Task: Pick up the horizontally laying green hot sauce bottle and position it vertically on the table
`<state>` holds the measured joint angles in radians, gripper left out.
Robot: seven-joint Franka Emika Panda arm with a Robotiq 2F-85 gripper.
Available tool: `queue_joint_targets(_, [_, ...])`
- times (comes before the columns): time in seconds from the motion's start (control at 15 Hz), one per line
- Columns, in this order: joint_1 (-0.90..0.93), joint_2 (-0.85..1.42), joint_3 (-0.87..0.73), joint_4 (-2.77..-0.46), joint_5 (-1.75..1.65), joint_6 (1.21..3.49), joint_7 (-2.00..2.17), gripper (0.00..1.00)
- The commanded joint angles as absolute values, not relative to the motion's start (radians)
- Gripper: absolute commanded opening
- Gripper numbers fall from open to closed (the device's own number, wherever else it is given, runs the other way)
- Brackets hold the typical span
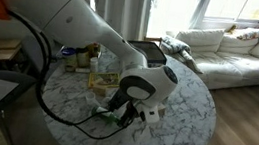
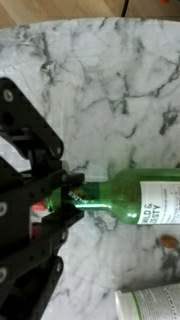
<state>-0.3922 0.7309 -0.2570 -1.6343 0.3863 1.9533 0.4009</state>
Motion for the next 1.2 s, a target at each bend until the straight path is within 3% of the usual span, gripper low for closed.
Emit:
queue_joint_targets(0.0, [-0.395,0.681,-0.254,-1.670,0.411,1.982,0.388,0.07])
queue_joint_targets(0.4, [-0.332,0.529,-0.282,-1.817,0.370,2.249,0.402,0.07])
queue_joint_targets(1.13, [-0.213,0.373,-0.253,-2.195,0.367,3.098,0.380,0.07])
